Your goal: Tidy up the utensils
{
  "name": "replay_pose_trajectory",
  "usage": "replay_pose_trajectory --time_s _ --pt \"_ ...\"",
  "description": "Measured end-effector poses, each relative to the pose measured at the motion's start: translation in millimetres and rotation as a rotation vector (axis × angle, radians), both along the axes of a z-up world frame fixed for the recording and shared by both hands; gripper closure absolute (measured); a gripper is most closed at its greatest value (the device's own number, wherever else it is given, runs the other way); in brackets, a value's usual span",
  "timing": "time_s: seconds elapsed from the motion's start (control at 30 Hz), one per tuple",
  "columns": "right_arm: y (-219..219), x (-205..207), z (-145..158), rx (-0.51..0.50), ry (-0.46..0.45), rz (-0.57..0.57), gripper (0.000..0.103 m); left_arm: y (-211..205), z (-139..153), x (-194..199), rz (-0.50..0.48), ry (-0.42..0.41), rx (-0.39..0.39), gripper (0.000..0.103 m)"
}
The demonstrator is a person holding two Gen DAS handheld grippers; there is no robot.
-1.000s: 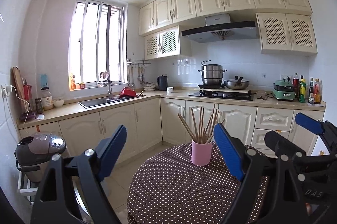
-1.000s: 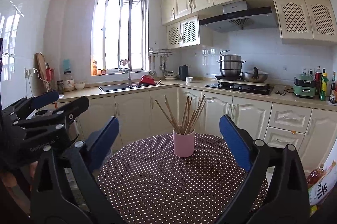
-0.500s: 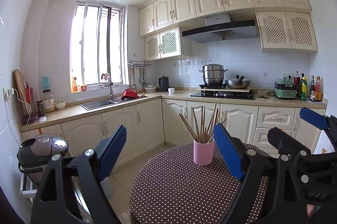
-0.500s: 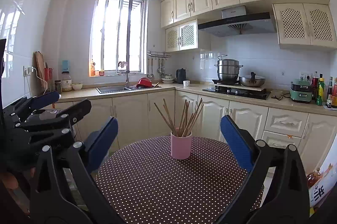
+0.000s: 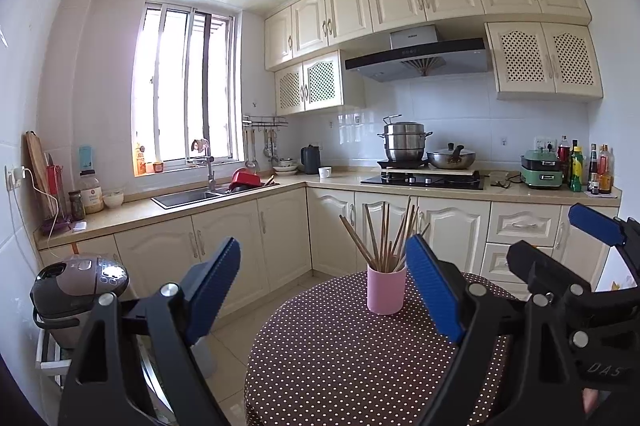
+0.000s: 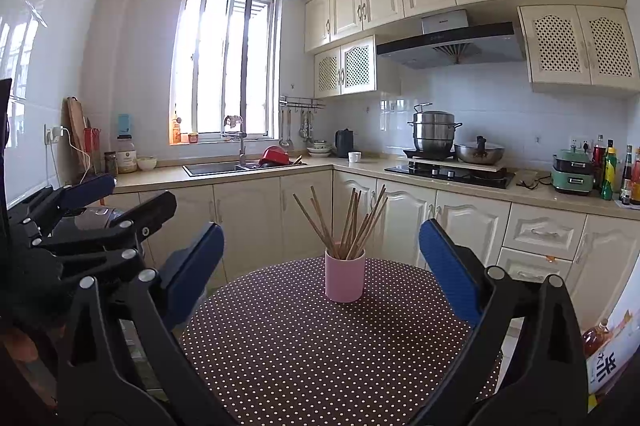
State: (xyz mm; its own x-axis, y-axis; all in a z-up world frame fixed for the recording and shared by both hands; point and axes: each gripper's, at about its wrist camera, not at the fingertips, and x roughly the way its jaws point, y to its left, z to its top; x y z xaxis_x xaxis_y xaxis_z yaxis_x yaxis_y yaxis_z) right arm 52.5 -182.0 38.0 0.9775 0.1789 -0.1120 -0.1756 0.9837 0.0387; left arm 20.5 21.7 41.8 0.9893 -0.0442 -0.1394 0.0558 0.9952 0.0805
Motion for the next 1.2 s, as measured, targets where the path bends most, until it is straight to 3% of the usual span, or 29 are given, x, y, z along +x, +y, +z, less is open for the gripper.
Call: replay_pose_trajectory --time_s 1.2 --pt "-1.1 5.3 -8.6 0.014 0.026 0.004 0.007 -1.6 -5.1 7.3 0.001 0.013 0.011 0.02"
